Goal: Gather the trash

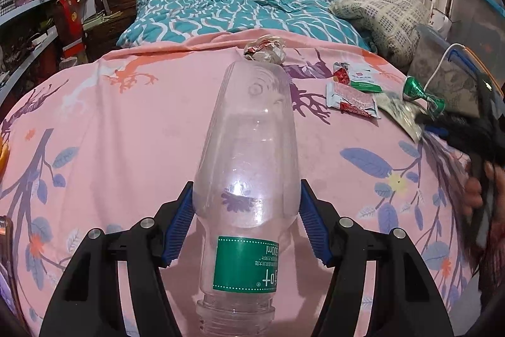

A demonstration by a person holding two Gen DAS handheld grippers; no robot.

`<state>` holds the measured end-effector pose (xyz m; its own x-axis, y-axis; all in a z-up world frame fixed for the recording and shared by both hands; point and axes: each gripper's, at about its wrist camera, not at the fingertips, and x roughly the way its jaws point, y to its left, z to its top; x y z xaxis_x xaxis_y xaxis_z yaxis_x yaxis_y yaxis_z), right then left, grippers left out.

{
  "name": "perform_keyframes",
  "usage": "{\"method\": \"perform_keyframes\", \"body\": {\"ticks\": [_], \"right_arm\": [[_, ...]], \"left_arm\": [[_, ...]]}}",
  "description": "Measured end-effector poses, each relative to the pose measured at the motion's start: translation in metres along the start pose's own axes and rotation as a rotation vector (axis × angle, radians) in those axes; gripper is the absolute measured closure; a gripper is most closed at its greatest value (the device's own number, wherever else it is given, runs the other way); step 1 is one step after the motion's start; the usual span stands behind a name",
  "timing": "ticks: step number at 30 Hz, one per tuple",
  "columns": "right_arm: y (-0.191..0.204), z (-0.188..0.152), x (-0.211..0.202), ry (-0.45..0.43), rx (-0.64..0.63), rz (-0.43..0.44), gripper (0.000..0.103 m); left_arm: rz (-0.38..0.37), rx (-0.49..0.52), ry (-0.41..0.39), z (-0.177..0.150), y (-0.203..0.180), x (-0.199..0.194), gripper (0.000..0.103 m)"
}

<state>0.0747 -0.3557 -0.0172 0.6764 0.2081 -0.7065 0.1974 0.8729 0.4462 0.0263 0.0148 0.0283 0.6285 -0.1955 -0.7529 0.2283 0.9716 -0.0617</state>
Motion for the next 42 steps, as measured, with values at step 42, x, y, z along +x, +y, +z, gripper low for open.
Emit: {"method": "perform_keyframes", "body": {"ticks": [42], "right_arm": [[0.033,-0.122,-0.073,-0.042,-0.191,-0.056,0.038]], "left_arm": [[-0.024,0.142,0.058,-0.011,-0.069,0.004,0.03]]}}
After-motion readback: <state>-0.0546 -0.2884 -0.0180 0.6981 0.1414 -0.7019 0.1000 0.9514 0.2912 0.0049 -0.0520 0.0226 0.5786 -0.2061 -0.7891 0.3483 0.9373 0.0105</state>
